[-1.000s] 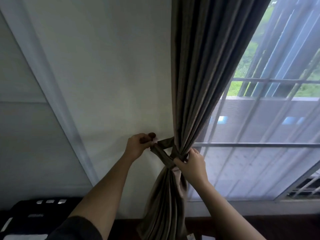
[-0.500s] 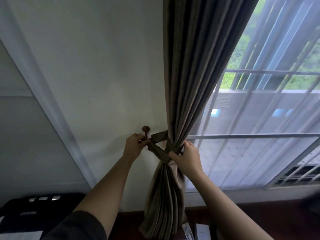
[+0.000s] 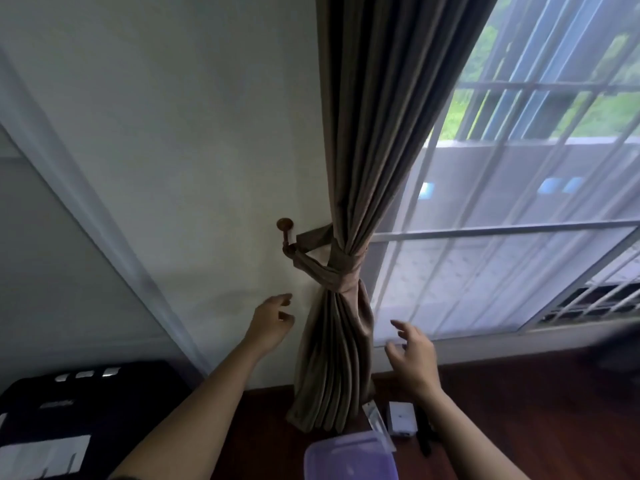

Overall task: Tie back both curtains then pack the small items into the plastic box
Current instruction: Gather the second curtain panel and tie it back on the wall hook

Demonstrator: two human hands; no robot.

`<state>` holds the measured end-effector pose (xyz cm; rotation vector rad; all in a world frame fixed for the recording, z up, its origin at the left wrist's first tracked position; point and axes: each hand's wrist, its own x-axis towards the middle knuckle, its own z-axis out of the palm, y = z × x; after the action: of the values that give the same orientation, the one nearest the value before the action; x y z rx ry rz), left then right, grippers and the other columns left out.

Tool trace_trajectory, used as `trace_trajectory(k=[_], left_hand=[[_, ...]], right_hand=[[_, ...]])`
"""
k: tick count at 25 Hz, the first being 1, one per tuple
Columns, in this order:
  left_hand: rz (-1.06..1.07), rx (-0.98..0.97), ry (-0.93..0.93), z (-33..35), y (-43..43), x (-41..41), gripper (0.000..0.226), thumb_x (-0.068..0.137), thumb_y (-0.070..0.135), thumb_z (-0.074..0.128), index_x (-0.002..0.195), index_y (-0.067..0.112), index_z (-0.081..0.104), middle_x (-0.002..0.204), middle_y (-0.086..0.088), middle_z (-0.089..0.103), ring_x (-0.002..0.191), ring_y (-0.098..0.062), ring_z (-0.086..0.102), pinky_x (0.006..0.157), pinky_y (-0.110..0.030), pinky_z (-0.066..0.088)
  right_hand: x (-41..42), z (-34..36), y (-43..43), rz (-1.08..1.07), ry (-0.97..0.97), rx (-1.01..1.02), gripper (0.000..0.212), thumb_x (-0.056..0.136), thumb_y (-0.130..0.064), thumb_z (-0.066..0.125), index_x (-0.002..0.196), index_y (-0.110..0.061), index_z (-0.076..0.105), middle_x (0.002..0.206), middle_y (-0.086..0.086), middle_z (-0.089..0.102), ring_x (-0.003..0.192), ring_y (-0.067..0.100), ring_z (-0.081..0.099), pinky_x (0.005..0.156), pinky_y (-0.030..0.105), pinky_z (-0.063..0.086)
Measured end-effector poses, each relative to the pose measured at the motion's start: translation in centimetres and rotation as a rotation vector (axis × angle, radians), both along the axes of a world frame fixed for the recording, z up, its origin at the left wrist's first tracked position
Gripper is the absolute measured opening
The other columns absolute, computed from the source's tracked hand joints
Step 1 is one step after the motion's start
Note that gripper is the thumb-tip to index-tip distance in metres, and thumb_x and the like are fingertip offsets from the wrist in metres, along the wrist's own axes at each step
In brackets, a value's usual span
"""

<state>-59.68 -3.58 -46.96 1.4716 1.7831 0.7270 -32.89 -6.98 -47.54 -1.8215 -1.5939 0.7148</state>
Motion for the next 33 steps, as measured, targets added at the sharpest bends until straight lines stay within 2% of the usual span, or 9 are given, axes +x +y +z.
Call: trace_trajectory(k=[4,6,10,13,17,22,24,28,33], left_hand=[[-0.259,-0.16,0.017,-2.6,1.0,1.6,0.096,0.077,0.015,0.074,0.15,0.014,0.012,0.153,-0.008,0.025,0.137,-0.026,0.033,0.106,-0.033,0.036],[-0.313,-0.165,-0.069,-3.6,1.1,2.7,0.099,0.07,0.02,0.08,0.148,0.012,0.019,0.147,-0.009,0.038,0.133,-0.026,0.04,0.105,-0.033,0.038],[-0.236,-0.041,0.002,-5.0,-0.9,5.4,0.049,0.074,0.034,0.076,0.116,0.016,0.057,0.108,-0.007,0.068,0.096,-0.023,0.065,0.07,-0.02,0.043],[-0.068,0.059,0.234,-5.7,-3.0,5.5,0.027,0.084,0.028,0.065,0.106,0.013,0.063,0.105,-0.012,0.068,0.096,-0.031,0.064,0.076,-0.03,0.047],[0.164,0.149,0.565,-5.4,-1.4,2.7,0.019,0.09,0.02,0.055,0.101,0.005,0.058,0.104,-0.019,0.061,0.094,-0.037,0.059,0.073,-0.039,0.045],[0.294,0.221,-0.074,-7.1,-3.0,5.5,0.042,0.071,0.003,0.067,0.105,0.013,0.044,0.108,-0.02,0.051,0.086,-0.03,0.06,0.073,-0.026,0.051],[0.265,0.287,-0.14,-8.0,-4.8,6.6,0.04,0.067,0.019,0.066,0.098,0.015,0.041,0.1,-0.017,0.055,0.08,-0.016,0.06,0.069,-0.009,0.046],[0.198,0.181,-0.064,-8.2,-3.9,7.3,0.052,0.076,0.027,0.068,0.12,0.008,0.049,0.109,-0.007,0.056,0.085,-0.023,0.063,0.075,-0.031,0.052],[0.15,0.185,0.277,-8.3,-4.3,7.9,0.018,0.087,0.015,0.062,0.098,0.0,0.061,0.088,-0.02,0.067,0.078,-0.036,0.064,0.067,-0.036,0.049]], right_hand=[[-1.6,-1.7,0.8,0.225,-0.004,-0.073,0.067,0.078,-0.024,0.072,0.137,-0.01,0.043,0.134,0.008,0.048,0.126,0.022,0.046,0.101,0.026,0.035],[-2.4,-1.8,2.5,0.295,0.023,-0.109,0.082,0.077,-0.025,0.074,0.143,-0.007,0.029,0.141,0.009,0.042,0.13,0.023,0.041,0.103,0.029,0.033],[-3.5,-2.4,4.2,0.42,-0.078,-0.132,0.023,0.09,-0.018,0.055,0.11,-0.008,0.06,0.103,0.015,0.069,0.099,0.035,0.062,0.079,0.039,0.048],[-1.9,-2.5,3.8,0.524,-0.172,-0.063,0.015,0.091,-0.015,0.053,0.096,-0.004,0.064,0.089,0.02,0.07,0.087,0.039,0.063,0.066,0.036,0.04],[0.3,-2.6,4.9,0.29,-0.273,0.124,0.022,0.089,-0.026,0.06,0.088,-0.004,0.064,0.083,0.022,0.069,0.081,0.041,0.062,0.061,0.036,0.037],[0.4,-4.6,2.7,0.489,0.169,-0.083,0.042,0.078,-0.039,0.069,0.112,-0.016,0.058,0.108,0.0,0.066,0.096,0.012,0.065,0.083,0.034,0.053],[1.2,-4.3,2.9,0.433,0.379,-0.067,0.046,0.083,-0.025,0.065,0.126,-0.02,0.051,0.123,-0.004,0.059,0.105,0.008,0.061,0.087,0.026,0.051],[0.2,-3.0,5.1,0.471,0.296,-0.1,0.062,0.081,-0.011,0.07,0.135,-0.021,0.041,0.115,-0.008,0.058,0.095,0.003,0.059,0.075,0.011,0.046],[-1.4,-3.7,4.7,0.395,0.019,0.14,0.014,0.078,-0.016,0.07,0.072,-0.012,0.058,0.071,0.003,0.056,0.065,0.023,0.057,0.061,0.037,0.048]])
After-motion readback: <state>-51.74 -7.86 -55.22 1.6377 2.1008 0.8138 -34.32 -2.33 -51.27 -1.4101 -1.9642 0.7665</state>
